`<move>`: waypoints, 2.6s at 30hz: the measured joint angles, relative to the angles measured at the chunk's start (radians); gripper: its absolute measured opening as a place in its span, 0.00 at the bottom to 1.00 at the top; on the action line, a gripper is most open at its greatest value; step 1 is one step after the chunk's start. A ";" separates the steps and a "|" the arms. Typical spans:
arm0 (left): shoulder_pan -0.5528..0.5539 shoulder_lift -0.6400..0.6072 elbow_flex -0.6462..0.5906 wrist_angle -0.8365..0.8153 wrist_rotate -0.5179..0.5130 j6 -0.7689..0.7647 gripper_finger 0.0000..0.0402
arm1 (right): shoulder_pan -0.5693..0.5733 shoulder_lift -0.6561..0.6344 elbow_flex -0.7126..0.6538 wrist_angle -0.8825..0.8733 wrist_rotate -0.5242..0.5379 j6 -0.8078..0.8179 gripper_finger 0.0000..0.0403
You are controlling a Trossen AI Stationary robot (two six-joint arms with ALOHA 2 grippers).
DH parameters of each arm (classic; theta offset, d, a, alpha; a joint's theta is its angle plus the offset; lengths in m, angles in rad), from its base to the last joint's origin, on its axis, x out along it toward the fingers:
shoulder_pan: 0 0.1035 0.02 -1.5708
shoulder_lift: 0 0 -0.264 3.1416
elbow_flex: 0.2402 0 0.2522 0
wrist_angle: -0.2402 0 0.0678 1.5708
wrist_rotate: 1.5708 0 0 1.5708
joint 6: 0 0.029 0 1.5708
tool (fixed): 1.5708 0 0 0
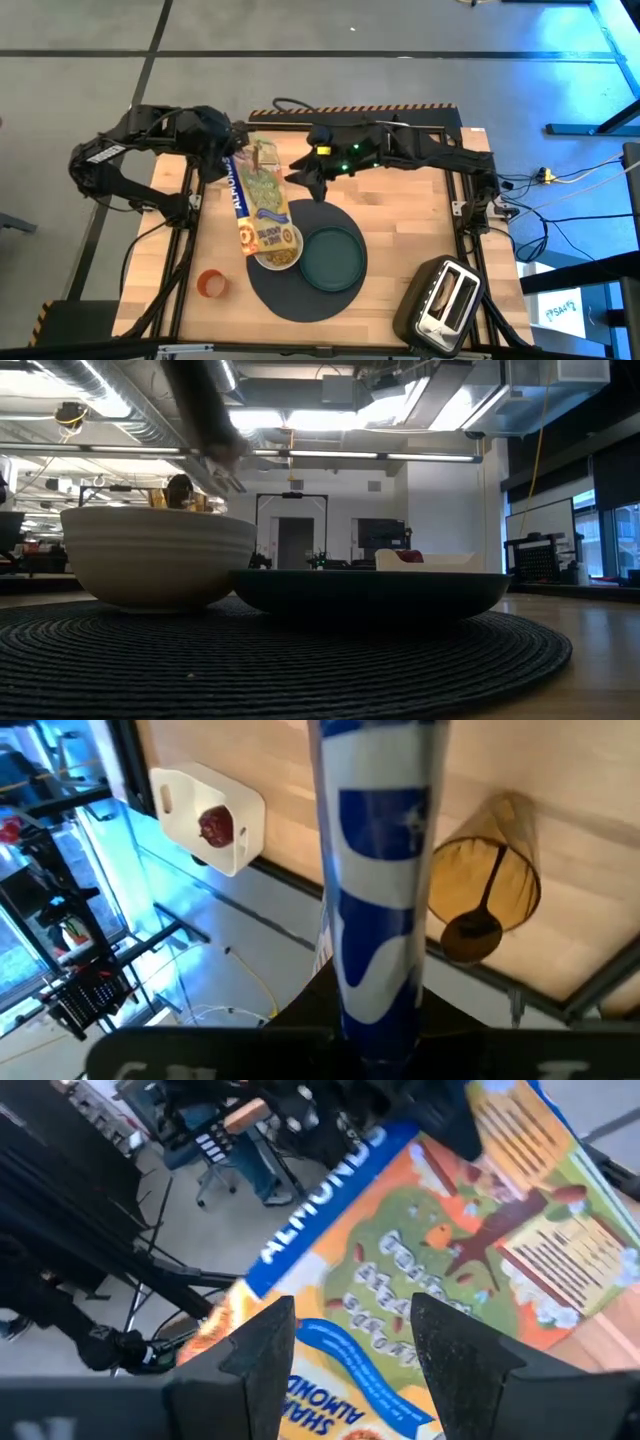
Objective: Arrange a breakfast setting
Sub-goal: Pour the cereal from the blue cereal box into the white bowl
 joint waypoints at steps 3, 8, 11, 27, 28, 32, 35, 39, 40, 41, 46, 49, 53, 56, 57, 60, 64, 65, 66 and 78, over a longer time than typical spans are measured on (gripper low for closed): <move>0.022 -0.014 0.000 0.032 0.042 -0.016 0.03 | 0.000 0.001 0.000 -0.016 0.000 0.013 0.48; 0.078 -0.039 0.001 0.099 0.148 -0.073 0.03 | 0.000 -0.004 0.002 -0.022 -0.001 0.036 0.48; 0.117 -0.050 0.001 0.135 0.225 -0.116 0.03 | 0.000 -0.013 0.041 -0.022 0.005 0.035 0.48; 0.293 -0.060 0.001 0.321 0.518 -0.510 0.01 | 0.000 -0.273 0.094 0.065 0.180 -0.438 0.48; 0.310 -0.060 0.001 0.340 0.547 -0.545 0.01 | 0.000 -0.289 0.094 0.062 0.186 -0.477 0.48; 0.371 -0.060 0.001 0.416 0.636 -0.693 0.01 | 0.001 -0.344 0.095 0.068 0.200 -0.593 0.48; 0.412 -0.060 0.001 0.469 0.703 -0.801 0.01 | 0.000 -0.371 0.094 0.065 0.200 -0.680 0.50; 0.449 -0.059 -0.034 0.599 0.829 -0.960 0.00 | 0.000 -0.406 0.094 0.070 0.218 -0.730 0.59; 0.453 -0.058 -0.057 0.644 0.860 -1.003 0.00 | 0.000 -0.413 0.094 0.070 0.240 -0.734 0.63; 0.456 -0.058 -0.089 0.694 0.883 -1.042 0.00 | 0.000 -0.422 0.094 0.071 0.267 -0.746 0.67; 0.460 -0.054 -0.277 1.024 0.927 -1.251 0.00 | 0.000 -0.452 0.094 0.050 0.418 -0.722 0.83; 0.455 -0.054 -0.412 1.324 0.927 -1.417 0.00 | 0.000 -0.459 0.094 -0.001 0.404 -0.669 0.87; 0.427 -0.040 -0.571 1.741 0.900 -1.616 0.00 | 0.000 -0.446 0.087 -0.040 0.342 -0.610 0.86; 0.397 -0.014 -0.640 1.910 0.870 -1.682 0.00 | -0.010 -0.415 0.080 -0.018 0.307 -0.605 0.84; 0.384 -0.001 -0.656 1.944 0.867 -1.691 0.00 | -0.023 -0.404 0.080 0.003 0.288 -0.607 0.83; 0.338 0.041 -0.683 2.018 0.857 -1.695 0.00 | -0.080 -0.381 0.079 0.040 0.207 -0.596 0.81; 0.309 0.073 -0.685 2.024 0.848 -1.677 0.00 | -0.178 -0.373 0.079 0.052 0.075 -0.563 0.80; 0.308 0.075 -0.685 2.012 0.837 -1.665 0.00 | -0.199 -0.369 0.080 0.052 0.039 -0.548 0.79; 0.308 0.076 -0.685 1.997 0.817 -1.650 0.00 | -0.218 -0.367 0.080 0.052 0.001 -0.541 0.79; 0.313 0.072 -0.685 1.808 0.701 -1.524 0.00 | -0.310 -0.315 0.080 0.047 -0.160 -0.541 0.61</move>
